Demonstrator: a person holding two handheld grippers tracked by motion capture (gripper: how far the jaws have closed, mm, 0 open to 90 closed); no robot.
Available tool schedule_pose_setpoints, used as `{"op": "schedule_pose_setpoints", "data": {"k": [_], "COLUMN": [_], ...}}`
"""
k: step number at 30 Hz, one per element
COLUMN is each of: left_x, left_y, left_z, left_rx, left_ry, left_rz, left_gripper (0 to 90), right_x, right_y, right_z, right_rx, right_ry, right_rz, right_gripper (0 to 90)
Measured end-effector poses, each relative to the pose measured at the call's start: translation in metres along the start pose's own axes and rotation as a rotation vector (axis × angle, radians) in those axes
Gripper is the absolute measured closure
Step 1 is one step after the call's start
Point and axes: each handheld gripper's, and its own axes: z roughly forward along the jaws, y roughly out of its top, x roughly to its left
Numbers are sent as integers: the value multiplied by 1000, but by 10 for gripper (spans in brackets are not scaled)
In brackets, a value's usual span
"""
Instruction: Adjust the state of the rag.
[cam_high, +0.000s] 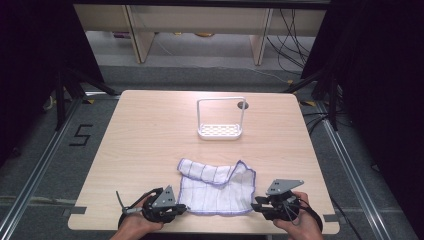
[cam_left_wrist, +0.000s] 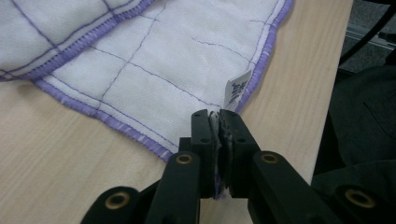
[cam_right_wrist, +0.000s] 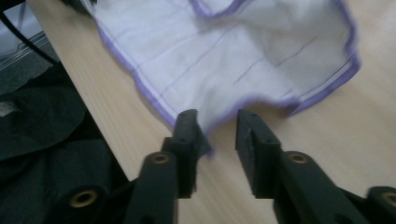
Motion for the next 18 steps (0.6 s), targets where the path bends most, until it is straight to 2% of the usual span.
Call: {"op": "schedule_pose_setpoints", "data": {"k": [1, 2, 3, 4, 6, 7, 8, 9, 11, 12, 13, 15, 17, 18], "left_x": [-1, -1, -2, -1, 0, -1, -1, 0, -1, -1, -1, 0, -1, -1], "left_y": [0, 1, 1, 1, 1, 1, 0, 1, 1, 1, 0, 0, -1, -1], "left_z": [-1, 0, 0, -1, -1, 0, 1, 0, 0, -1, 0, 0, 1, 1], "left_rx": [15, 6, 2, 2, 14, 5, 3, 17, 16, 16, 11, 16, 13, 4], "left_ry": [-10, -5, 2, -2, 1, 0, 2, 5, 1, 1, -2, -1, 3, -1], "left_rz": [1, -6, -12, 14, 28, 13, 13, 30, 31, 30, 29, 35, 10, 20], "left_gripper": [820, 818, 817, 822, 829, 832, 836, 838, 843, 844, 845, 849, 852, 852], "right_x": [1, 0, -1, -2, -10, -17, -20, -25, -37, -41, -48, -59, -63, -65], "right_y": [4, 9, 13, 17, 28, 35, 39, 46, 58, 62, 68, 78, 83, 85], "right_z": [-4, -8, -8, -10, -8, -4, -1, 4, 15, 18, 26, 36, 44, 48], "right_rx": [-20, -29, -51, -47, -88, -101, -99, -112, -120, -113, -129, -122, -119, -109], "right_ry": [-17, -36, -62, -71, -86, -76, -73, -80, -91, -85, -75, -74, -43, -23], "right_rz": [-6, -27, -22, -30, -72, -77, -61, -62, -82, -61, -47, -42, -48, -40], "right_gripper": [593, 562, 547, 527, 519, 518, 518, 513, 507, 507, 507, 516, 537, 554]}}
